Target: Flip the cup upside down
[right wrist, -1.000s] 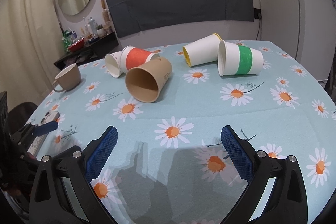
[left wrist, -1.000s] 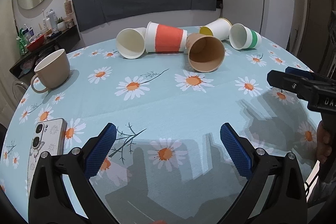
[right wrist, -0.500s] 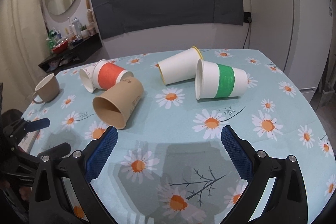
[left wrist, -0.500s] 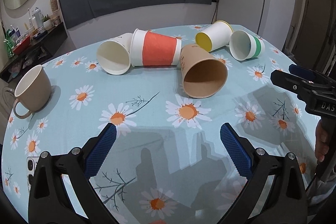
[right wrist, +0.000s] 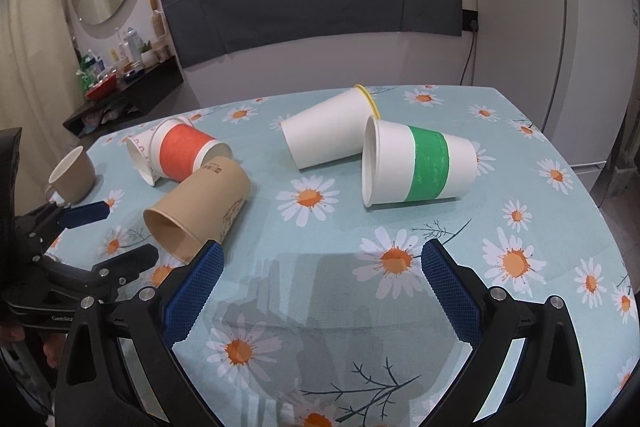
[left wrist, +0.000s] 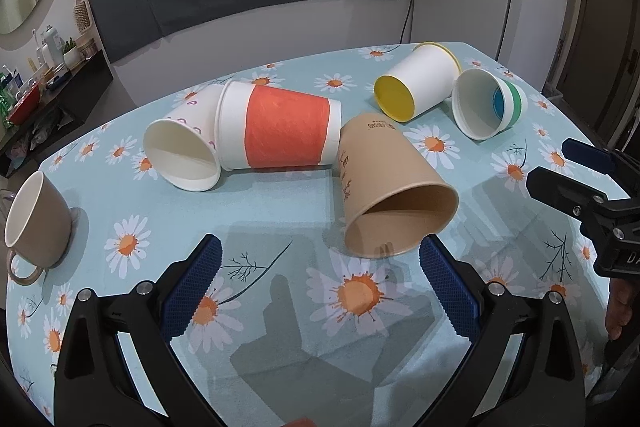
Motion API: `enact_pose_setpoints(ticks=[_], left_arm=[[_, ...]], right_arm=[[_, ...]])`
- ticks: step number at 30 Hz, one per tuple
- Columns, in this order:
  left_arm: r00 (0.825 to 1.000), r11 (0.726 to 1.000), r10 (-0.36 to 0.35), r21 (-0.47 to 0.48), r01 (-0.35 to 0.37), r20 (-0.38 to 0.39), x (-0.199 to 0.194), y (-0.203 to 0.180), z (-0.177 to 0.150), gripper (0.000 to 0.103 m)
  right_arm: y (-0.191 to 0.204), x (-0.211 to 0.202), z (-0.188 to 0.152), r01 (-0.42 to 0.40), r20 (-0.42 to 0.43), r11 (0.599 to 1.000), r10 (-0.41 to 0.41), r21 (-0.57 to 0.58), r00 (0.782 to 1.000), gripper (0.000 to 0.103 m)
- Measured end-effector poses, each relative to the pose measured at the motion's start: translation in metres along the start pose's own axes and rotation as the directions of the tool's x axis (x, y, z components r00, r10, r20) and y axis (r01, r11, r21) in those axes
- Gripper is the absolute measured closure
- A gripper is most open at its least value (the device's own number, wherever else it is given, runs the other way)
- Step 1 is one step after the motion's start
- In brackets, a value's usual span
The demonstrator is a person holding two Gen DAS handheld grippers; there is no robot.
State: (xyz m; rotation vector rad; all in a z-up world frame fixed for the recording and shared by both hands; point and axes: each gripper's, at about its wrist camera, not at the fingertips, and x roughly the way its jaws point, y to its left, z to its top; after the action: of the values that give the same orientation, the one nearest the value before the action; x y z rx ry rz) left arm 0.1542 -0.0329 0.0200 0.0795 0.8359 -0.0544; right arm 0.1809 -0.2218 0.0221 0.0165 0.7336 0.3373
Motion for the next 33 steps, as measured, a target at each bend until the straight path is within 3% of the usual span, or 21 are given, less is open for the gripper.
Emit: enact_pose_setpoints(ticks=[3, 5, 7, 9, 10, 11, 22, 33], left_arm=[[1.0, 1.0, -0.01, -0.002, 0.01, -0.005, 0.008, -0.001, 0.002, 0.011], [1.0, 1.0, -0.026, 0.01, 0.026, -0.002, 0.011, -0.003, 0.002, 0.023], [0.999, 0.999, -0.042, 0.019, 0.043, -0.005, 0.015, -0.006, 0.002, 0.044], [0.998, 0.998, -0.062, 0.031, 0.062, -0.017, 0.019, -0.01, 0.001, 0.079], [0.997, 0.997, -0.07, 0.036, 0.071, -0.018, 0.02, -0.011, 0.0, 0.091], [0.997, 0.996, -0.079, 0.037, 0.079, -0.012, 0.019, -0.012, 0.0, 0.098], [0.994, 0.992, -0.109, 0.067, 0.108, 0.006, -0.004, -0.015, -0.01, 0.099], [0.998, 0.997, -0.052, 0.059, 0.05, 0.023, -0.052, -0.008, -0.046, 0.099]], right_arm=[[0.0, 0.006, 0.0, -0.006, -0.016, 1.0, 0.006, -0.001, 1.0, 0.008], [0.0, 0.01, -0.001, -0.009, -0.026, 1.0, 0.009, -0.006, 1.0, 0.008], [0.002, 0.012, -0.002, -0.006, -0.033, 1.0, 0.006, -0.012, 0.999, 0.008], [0.002, 0.013, -0.004, -0.004, -0.033, 1.0, 0.003, -0.016, 0.999, 0.008], [0.003, 0.013, -0.005, -0.003, -0.033, 1.0, 0.003, -0.017, 0.999, 0.008], [0.003, 0.012, -0.005, -0.005, -0.032, 1.0, 0.004, -0.017, 0.999, 0.008], [0.007, 0.004, -0.011, 0.01, -0.023, 1.0, -0.011, -0.021, 1.0, 0.008], [0.02, -0.03, -0.033, -0.007, -0.006, 1.0, 0.006, -0.023, 1.0, 0.008]])
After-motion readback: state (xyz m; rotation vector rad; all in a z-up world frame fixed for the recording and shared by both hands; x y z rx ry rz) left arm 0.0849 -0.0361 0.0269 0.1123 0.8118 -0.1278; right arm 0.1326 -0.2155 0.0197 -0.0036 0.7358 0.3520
